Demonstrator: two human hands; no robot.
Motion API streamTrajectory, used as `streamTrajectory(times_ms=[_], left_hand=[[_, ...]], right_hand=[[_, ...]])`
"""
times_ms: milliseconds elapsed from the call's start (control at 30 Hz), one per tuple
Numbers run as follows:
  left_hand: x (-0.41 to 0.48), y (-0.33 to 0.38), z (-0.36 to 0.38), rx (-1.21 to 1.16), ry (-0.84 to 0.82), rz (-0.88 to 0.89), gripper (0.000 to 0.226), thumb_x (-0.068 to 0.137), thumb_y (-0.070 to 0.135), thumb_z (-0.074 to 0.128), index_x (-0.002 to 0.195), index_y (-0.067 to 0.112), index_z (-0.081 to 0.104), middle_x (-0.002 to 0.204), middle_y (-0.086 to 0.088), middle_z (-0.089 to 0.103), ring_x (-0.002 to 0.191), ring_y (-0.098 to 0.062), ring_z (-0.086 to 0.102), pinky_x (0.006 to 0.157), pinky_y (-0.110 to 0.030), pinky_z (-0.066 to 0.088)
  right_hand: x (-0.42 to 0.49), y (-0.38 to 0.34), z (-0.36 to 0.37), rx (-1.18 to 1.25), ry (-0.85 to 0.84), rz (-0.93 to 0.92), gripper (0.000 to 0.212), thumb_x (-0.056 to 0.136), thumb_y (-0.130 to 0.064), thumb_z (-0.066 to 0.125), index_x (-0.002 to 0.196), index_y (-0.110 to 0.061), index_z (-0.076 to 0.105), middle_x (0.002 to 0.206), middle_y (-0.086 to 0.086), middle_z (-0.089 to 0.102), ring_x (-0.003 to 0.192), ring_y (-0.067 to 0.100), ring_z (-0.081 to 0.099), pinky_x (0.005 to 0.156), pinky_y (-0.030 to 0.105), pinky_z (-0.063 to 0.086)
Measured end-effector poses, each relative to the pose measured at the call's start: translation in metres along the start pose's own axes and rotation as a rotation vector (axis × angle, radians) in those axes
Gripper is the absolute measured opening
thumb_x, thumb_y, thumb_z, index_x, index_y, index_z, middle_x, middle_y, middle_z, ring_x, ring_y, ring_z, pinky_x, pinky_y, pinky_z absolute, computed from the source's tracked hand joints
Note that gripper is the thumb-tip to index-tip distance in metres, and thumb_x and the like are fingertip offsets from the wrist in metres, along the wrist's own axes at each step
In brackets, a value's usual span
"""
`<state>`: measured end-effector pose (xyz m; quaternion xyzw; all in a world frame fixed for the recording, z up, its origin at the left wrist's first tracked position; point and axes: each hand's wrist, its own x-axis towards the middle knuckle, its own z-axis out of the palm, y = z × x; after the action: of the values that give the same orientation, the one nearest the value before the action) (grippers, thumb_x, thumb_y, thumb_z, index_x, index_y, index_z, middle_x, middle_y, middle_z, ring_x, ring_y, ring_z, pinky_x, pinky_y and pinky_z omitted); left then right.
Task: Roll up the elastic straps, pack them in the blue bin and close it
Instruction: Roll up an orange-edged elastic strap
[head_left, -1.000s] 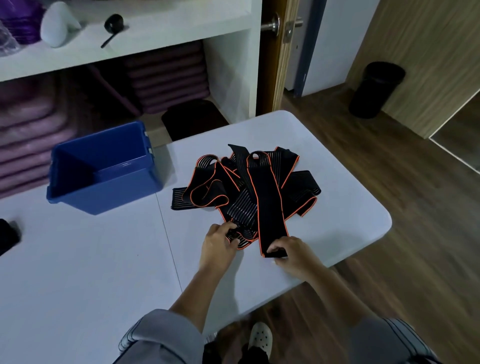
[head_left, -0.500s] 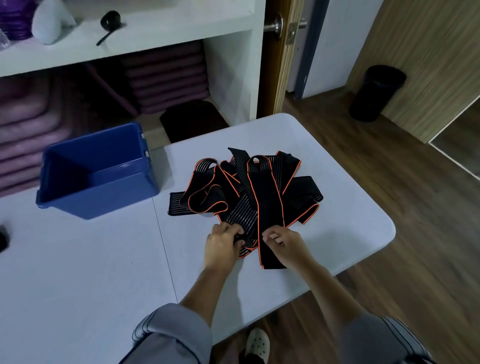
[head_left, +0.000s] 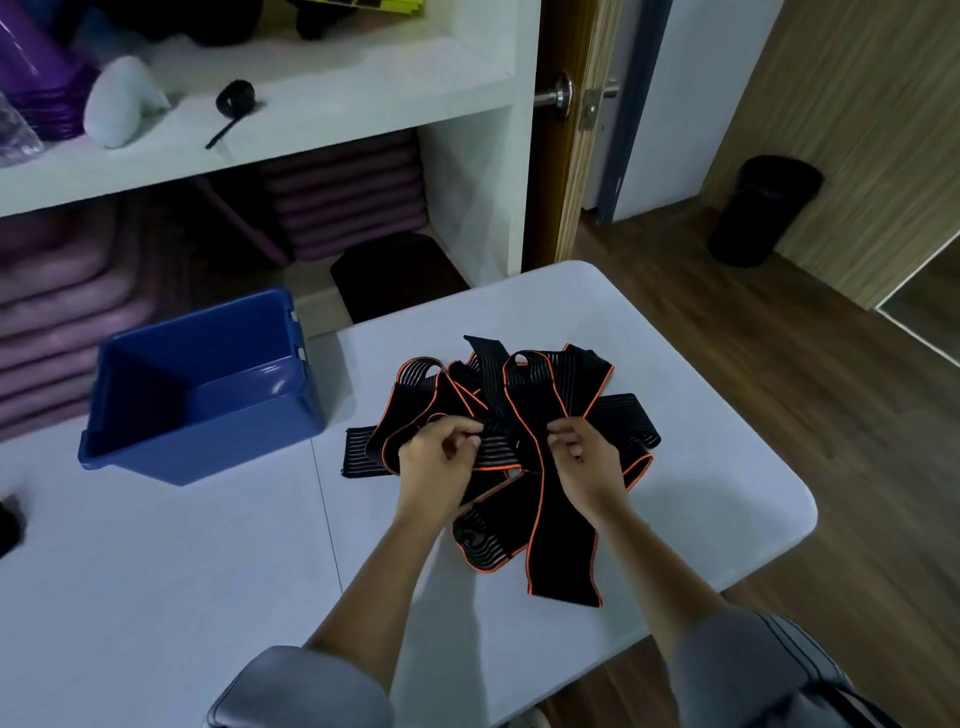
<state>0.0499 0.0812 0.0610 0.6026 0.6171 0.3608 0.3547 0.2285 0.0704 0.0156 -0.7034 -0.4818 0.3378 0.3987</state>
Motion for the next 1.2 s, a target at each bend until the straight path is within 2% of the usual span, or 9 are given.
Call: streamTrajectory(times_ms=[133,233,333,467,600,700,833,967,1200], left_hand=[[0.025,0.009,-0.008,-0.019,0.021,-0.046,0.016,0.085,0.011,0.064,0.086,0.026,0.069,0.075,0.005,0.062,0.063,-0.003,0.054,0.06,-0.008,0.044],[0.043,0.006,-0.008,-0.006,0.012,-0.071,0.018,0.085,0.013,0.065,0.081,0.03,0.068,0.074,0.008,0.062,0.066,-0.004,0.056,0.06,-0.007,0.043],[0.056,-0.001,-0.007,-0.003,-0.008,-0.1,0.02,0.084,0.013,0.066,0.077,0.032,0.068,0.074,0.006,0.063,0.068,-0.005,0.056,0.058,-0.003,0.04],[0.064,-0.01,-0.005,-0.024,-0.028,-0.145,0.017,0.084,0.013,0.066,0.079,0.029,0.07,0.07,0.005,0.061,0.064,-0.005,0.053,0.056,-0.004,0.04],[0.066,-0.013,-0.005,-0.04,-0.055,-0.161,0.019,0.084,0.014,0.066,0.078,0.031,0.07,0.069,0.007,0.06,0.063,-0.005,0.052,0.056,-0.006,0.04],[0.064,-0.013,-0.005,-0.053,-0.067,-0.175,0.019,0.084,0.015,0.066,0.077,0.033,0.07,0.071,0.005,0.061,0.066,-0.008,0.054,0.055,-0.009,0.041],[0.058,-0.005,-0.006,-0.071,-0.083,-0.165,0.018,0.084,0.015,0.067,0.079,0.032,0.07,0.069,0.006,0.059,0.067,-0.008,0.054,0.057,-0.01,0.044],[0.049,0.012,-0.012,-0.132,-0.087,-0.152,0.017,0.084,0.012,0.067,0.081,0.028,0.071,0.074,0.001,0.058,0.067,-0.01,0.054,0.047,-0.01,0.043],[0.038,0.052,-0.031,-0.189,-0.041,0.0,0.024,0.084,0.014,0.067,0.077,0.037,0.07,0.083,-0.001,0.066,0.085,-0.016,0.062,0.078,-0.028,0.049]], right_hand=[[0.055,-0.011,0.003,-0.094,0.059,-0.041,0.021,0.09,-0.018,0.055,0.111,-0.016,0.058,0.105,0.005,0.059,0.084,0.016,0.058,0.076,0.028,0.048],[0.101,-0.014,0.011,-0.173,0.043,-0.052,0.029,0.09,-0.021,0.057,0.118,-0.014,0.054,0.116,0.01,0.054,0.104,0.025,0.054,0.089,0.036,0.045],[0.135,-0.014,0.019,-0.285,-0.027,-0.032,0.041,0.091,-0.026,0.056,0.13,-0.015,0.048,0.128,0.015,0.051,0.122,0.032,0.044,0.1,0.041,0.038],[0.162,-0.002,0.033,-0.369,-0.173,0.03,0.046,0.093,-0.036,0.052,0.135,-0.017,0.047,0.133,0.015,0.053,0.127,0.035,0.04,0.104,0.043,0.036],[0.163,0.001,0.04,-0.269,-0.146,0.075,0.024,0.088,-0.038,0.058,0.104,-0.021,0.068,0.109,0.002,0.069,0.108,0.022,0.058,0.09,0.033,0.048],[0.156,-0.001,0.039,-0.188,-0.098,0.106,0.011,0.082,-0.03,0.068,0.087,-0.021,0.069,0.097,0.0,0.071,0.096,0.017,0.063,0.083,0.03,0.05],[0.144,-0.011,0.025,-0.063,-0.085,0.093,0.012,0.078,-0.019,0.073,0.09,-0.019,0.071,0.088,0.002,0.069,0.092,0.014,0.063,0.081,0.024,0.047],[0.123,-0.039,-0.001,0.149,-0.092,0.094,0.013,0.076,-0.017,0.075,0.088,-0.02,0.071,0.082,0.004,0.072,0.075,0.013,0.065,0.073,0.025,0.05],[0.086,-0.105,-0.056,0.201,-0.066,-0.128,0.02,0.08,-0.017,0.073,0.1,-0.023,0.071,0.073,-0.003,0.067,0.069,0.008,0.063,0.07,0.022,0.049]])
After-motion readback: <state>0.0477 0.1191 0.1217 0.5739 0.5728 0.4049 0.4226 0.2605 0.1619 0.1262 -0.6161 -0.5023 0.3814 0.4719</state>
